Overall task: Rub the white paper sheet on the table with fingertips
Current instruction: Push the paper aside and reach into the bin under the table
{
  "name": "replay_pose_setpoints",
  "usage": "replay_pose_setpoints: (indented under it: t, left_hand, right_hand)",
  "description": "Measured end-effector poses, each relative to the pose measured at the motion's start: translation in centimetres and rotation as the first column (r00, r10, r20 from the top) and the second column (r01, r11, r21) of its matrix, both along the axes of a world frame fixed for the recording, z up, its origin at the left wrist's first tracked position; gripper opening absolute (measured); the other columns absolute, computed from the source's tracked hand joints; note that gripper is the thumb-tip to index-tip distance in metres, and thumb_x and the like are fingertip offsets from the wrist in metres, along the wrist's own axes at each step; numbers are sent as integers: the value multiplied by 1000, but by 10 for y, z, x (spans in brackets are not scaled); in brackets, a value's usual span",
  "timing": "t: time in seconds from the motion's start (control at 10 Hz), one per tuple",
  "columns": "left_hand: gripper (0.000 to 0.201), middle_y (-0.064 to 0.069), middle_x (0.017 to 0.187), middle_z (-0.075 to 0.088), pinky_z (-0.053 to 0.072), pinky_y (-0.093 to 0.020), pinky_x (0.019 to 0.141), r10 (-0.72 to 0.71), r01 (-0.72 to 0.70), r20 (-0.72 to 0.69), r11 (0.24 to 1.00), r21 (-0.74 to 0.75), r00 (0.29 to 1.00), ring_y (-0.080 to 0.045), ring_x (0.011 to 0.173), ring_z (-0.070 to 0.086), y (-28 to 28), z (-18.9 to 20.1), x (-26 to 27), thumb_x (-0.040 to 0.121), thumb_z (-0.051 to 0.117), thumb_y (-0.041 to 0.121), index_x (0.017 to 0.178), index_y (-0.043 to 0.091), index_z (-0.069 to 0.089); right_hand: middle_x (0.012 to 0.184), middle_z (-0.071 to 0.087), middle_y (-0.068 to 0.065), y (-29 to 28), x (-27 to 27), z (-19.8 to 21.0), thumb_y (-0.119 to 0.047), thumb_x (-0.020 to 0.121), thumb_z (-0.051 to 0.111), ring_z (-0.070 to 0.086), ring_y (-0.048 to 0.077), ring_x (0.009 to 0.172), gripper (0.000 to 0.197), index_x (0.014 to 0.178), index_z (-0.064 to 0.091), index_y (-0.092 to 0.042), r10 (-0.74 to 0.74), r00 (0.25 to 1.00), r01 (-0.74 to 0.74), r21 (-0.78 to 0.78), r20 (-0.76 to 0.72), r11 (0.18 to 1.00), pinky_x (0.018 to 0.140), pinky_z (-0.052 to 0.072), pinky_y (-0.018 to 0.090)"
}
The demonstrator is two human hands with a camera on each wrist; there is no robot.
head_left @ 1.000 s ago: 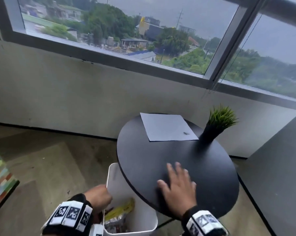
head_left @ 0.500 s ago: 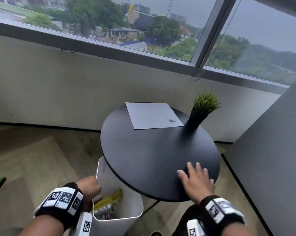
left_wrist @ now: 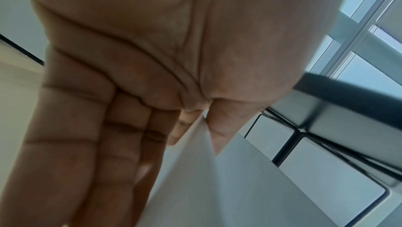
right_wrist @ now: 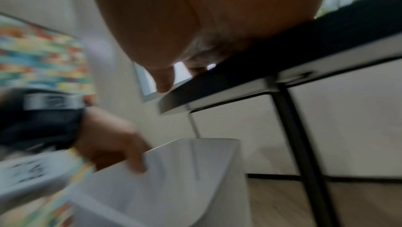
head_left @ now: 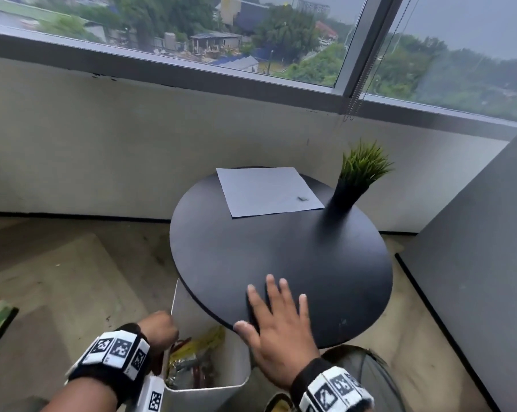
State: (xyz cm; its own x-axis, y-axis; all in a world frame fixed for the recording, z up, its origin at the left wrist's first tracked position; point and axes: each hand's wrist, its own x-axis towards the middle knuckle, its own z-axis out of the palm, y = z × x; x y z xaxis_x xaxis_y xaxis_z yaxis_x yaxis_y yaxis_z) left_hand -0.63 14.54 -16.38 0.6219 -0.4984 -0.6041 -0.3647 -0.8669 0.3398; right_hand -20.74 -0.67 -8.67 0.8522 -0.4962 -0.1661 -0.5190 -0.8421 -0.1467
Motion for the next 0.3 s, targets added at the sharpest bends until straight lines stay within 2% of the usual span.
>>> replay_pose_setpoints:
  t: [0.1, 0.2, 0.3]
  left_hand:
    - [39, -15, 135, 60, 45, -26, 97, -45, 42, -57, 998, -46, 997, -24, 121, 59, 0, -8, 2, 97, 46, 15, 133, 3, 56]
    - [48, -11, 136, 60, 44, -23, 93, -44, 43, -27, 999, -30, 999, -24, 122, 58, 1, -12, -3, 92, 53, 27, 137, 14, 51]
    - [73, -11, 141, 57, 41, -23, 90, 51, -56, -88, 997, -62, 995, -24, 128, 54, -3, -6, -4, 77, 50, 39, 144, 11, 44]
  right_hand:
    - [152, 38, -11, 21, -3, -5, -65, 89, 38, 37, 20, 141, 44, 130, 44, -51, 369, 926, -374, 60, 86, 925, 113, 17, 55]
    - [127, 58, -28, -11, -13, 15, -60, 92, 43, 47, -5, 128, 36, 118, 61, -44, 184, 869, -355, 318, 460, 879, 116, 31, 34]
    - [94, 68, -29, -88, -34, 39, -42, 88, 63, 63, -9, 92, 10, 96, 70, -41, -185, 884, 5, 387, 429, 922, 91, 49, 25]
